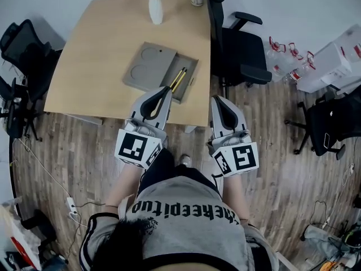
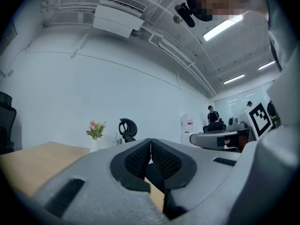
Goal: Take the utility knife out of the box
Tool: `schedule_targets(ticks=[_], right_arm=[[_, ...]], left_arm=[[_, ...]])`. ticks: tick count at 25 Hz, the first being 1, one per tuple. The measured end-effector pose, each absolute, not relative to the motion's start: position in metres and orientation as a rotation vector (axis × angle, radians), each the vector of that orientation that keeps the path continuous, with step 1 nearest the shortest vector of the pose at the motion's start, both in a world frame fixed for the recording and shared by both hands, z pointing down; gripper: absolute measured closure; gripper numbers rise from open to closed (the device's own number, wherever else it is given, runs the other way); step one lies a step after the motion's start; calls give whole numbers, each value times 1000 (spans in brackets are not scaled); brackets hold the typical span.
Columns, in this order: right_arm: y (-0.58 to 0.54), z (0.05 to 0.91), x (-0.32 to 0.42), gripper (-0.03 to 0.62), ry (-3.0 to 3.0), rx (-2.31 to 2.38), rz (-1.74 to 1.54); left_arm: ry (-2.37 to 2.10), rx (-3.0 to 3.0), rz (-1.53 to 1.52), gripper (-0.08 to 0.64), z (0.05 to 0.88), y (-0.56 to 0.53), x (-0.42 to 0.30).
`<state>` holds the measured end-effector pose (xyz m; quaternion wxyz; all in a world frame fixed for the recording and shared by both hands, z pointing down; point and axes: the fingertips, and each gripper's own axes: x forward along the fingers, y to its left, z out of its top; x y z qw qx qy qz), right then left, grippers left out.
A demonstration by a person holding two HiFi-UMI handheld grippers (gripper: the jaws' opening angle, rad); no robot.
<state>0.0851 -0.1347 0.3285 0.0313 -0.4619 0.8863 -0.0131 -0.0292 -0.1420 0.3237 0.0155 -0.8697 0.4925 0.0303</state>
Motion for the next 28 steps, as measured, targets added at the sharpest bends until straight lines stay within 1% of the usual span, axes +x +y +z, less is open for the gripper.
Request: schedule_targets(ticks=[7, 16, 28], right_arm=[[-158, 329, 79, 586, 2683, -1525, -53], [-181, 335, 72, 586, 2615, -1680, -73], [-208, 349, 65, 586, 2516, -1882, -115]], left_arm=[[1505, -2776, 78, 541, 329, -183, -37], [1492, -2924, -123, 540, 376, -235, -39], [1340, -3117, -440, 534, 445, -284, -25]])
